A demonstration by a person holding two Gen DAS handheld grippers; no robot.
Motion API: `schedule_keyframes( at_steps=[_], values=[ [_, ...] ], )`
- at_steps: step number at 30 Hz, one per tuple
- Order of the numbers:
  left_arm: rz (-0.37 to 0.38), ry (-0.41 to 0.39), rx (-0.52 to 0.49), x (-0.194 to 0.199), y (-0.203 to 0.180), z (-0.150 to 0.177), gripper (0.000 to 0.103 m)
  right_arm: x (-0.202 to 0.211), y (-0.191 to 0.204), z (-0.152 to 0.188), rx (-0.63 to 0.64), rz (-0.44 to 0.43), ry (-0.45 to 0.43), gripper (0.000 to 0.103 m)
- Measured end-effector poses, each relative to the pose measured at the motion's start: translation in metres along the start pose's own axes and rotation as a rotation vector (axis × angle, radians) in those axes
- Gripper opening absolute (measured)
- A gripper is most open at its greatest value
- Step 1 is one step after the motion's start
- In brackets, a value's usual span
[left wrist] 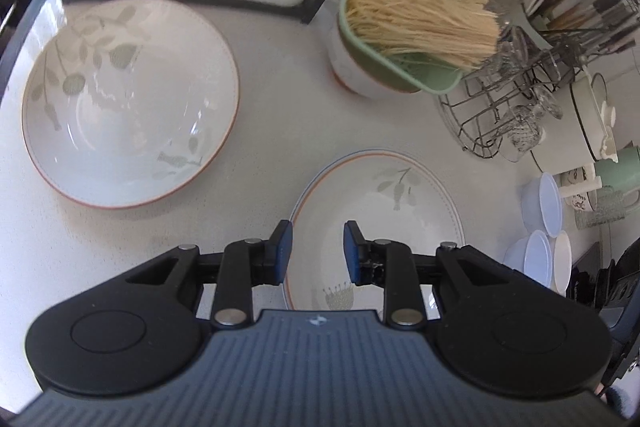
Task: Organize plates and bowls
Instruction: 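Lower the leaf plate onto the rose plate and open both grippers, then withdraw both grippers from the plate stack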
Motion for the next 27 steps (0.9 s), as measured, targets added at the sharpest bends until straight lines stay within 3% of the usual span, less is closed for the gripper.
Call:
schedule_keyframes(
  at_steps=[9, 16, 22, 27],
  values=[
    [0.006, -0.074, -0.071, 0.024, -0.017, -0.011, 0.031, 0.036, 0.026, -0.017, 0.063, -0.023, -0.106, 0.018],
    [-0.05, -0.142, -0.187, 0.052, -0.035, -0.015, 0.031, 0.067, 0.049, -0.021, 0.131, -0.056, -0.156, 0.018],
    [-0.06, -0.182, -0.244, 0.076, -0.048, -0.015, 0.031, 0.091, 0.063, -0.019, 0.179, -0.074, -0.203, 0.018],
    [-0.078, -0.262, -0.273, 0.102, -0.054, -0.016, 0.031, 0.106, 0.072, -0.013, 0.213, -0.077, -0.233, 0.018]
  ],
)
Point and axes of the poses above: each gripper's, at about its wrist camera, not at the fingertips, and x roughly against the way its jaws point, y to its left, z to its underside, the point moved 8 cm from there along -x, roughly the way its jaws point, and after that the axes turned 12 degrees about -x, right-handed, at the moved point
